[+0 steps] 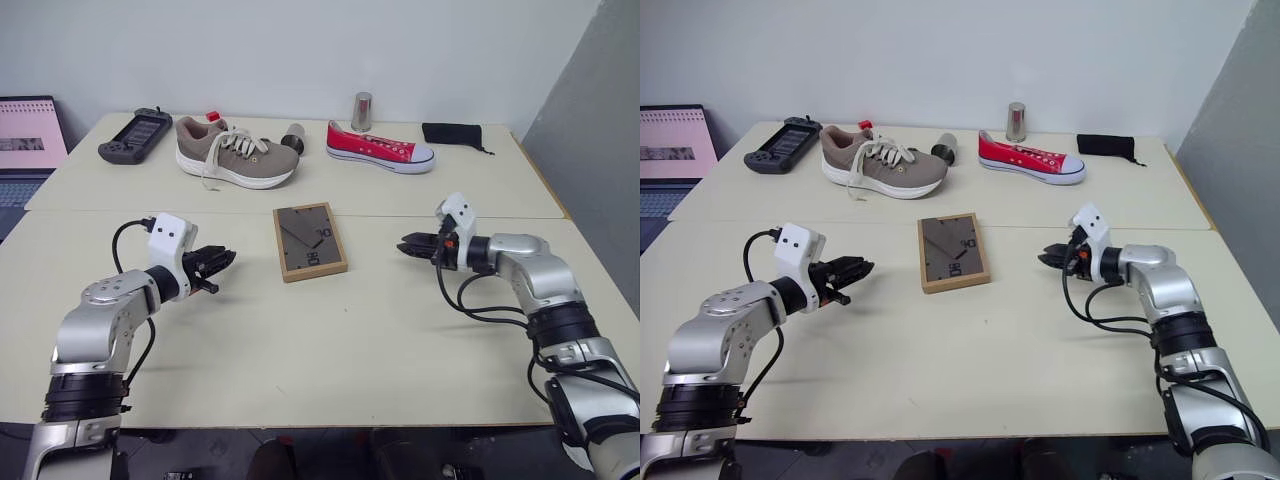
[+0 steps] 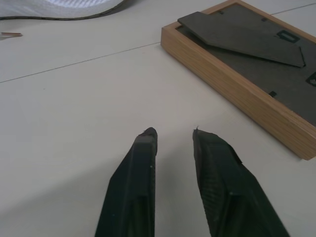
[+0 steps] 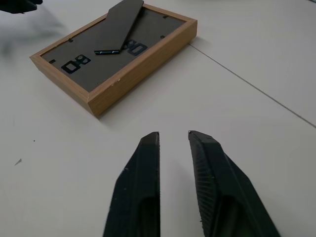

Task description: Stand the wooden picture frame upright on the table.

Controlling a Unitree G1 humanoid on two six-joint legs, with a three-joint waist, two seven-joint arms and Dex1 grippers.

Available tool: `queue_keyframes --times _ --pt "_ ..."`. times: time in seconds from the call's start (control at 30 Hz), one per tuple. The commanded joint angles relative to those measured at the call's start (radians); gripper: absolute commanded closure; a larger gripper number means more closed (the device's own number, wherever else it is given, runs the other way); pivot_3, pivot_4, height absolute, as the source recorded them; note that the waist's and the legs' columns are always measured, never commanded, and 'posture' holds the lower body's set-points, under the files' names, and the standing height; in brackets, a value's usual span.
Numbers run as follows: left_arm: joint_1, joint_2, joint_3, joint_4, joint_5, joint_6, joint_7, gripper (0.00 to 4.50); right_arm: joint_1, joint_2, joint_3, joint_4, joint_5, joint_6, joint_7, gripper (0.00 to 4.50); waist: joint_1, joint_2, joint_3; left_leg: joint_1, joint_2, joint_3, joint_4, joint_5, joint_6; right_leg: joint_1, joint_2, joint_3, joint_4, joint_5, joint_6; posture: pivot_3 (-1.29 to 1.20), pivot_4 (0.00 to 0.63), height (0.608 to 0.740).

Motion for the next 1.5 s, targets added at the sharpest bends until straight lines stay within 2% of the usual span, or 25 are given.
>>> queue_keyframes --times 0.03,0.07,0.37,0.57,0.77,0.93,1.17,1.5 --pt "-0.081 -0.052 -0.044 0.120 0.064 -0.098 0.029 4.22 -0.064 0.069 0.012 0.088 -0.052 -0.078 -0.068 4.50 0.000 0.000 0.000 0.001 0.000 0.000 0.000 0.000 0.000 0.000 0.000 0.000 0.001 0.000 0.000 0.00 0.150 0.740" --pt "-0.105 -0.074 -0.057 0.161 0.079 -0.118 0.036 4.46 -0.077 0.099 0.018 0.117 -0.064 -0.091 -0.088 4.50 -0.001 0.000 0.000 0.001 0.000 0.000 0.000 0.000 0.000 0.000 0.000 0.000 0.001 0.000 0.000 0.00 0.150 0.740" --pt "-0.237 -0.180 -0.113 0.375 0.153 -0.195 0.069 4.46 -0.154 0.261 0.062 0.304 -0.169 -0.214 -0.215 4.50 -0.003 0.000 0.000 0.002 0.000 0.000 0.002 0.001 -0.001 -0.001 0.000 -0.001 0.009 0.000 0.000 0.00 0.150 0.740" --pt "-0.255 -0.225 -0.160 0.384 0.170 -0.168 0.032 4.46 -0.196 0.337 0.072 0.393 -0.207 -0.267 -0.260 4.50 -0.003 0.000 0.000 0.003 0.000 0.000 0.002 0.001 -0.002 -0.001 0.000 -0.001 0.010 0.000 0.000 0.00 0.150 0.740" --pt "-0.244 -0.244 -0.199 0.325 0.171 -0.127 -0.024 4.46 -0.213 0.363 0.067 0.412 -0.201 -0.281 -0.219 4.50 -0.001 0.000 0.000 0.003 -0.001 -0.002 0.002 0.002 -0.003 0.000 0.000 -0.002 0.010 0.000 0.000 0.00 0.150 0.740" --pt "-0.198 -0.232 -0.232 0.201 0.160 -0.058 -0.076 4.46 -0.161 0.331 0.075 0.288 -0.179 -0.216 -0.129 4.50 -0.001 0.001 0.000 0.003 -0.001 -0.003 0.001 0.002 -0.004 0.000 0.000 -0.003 0.010 0.000 0.000 0.00 0.150 0.740" --pt "-0.153 -0.212 -0.270 0.068 0.156 0.016 -0.120 4.46 0.008 0.249 0.099 -0.050 -0.140 -0.043 -0.028 4.50 -0.001 0.001 0.000 0.003 -0.001 -0.005 0.000 0.002 -0.004 0.000 0.000 -0.005 0.011 0.000 0.000 0.00 0.150 0.740" --pt "-0.097 -0.129 -0.370 -0.148 0.126 0.133 -0.258 4.46 0.186 0.113 0.089 -0.420 -0.084 0.173 0.016 4.50 0.001 0.001 0.000 0.002 -0.002 -0.006 0.000 0.002 -0.004 0.001 0.000 -0.005 0.009 -0.001 -0.001 0.00 0.150 0.740"
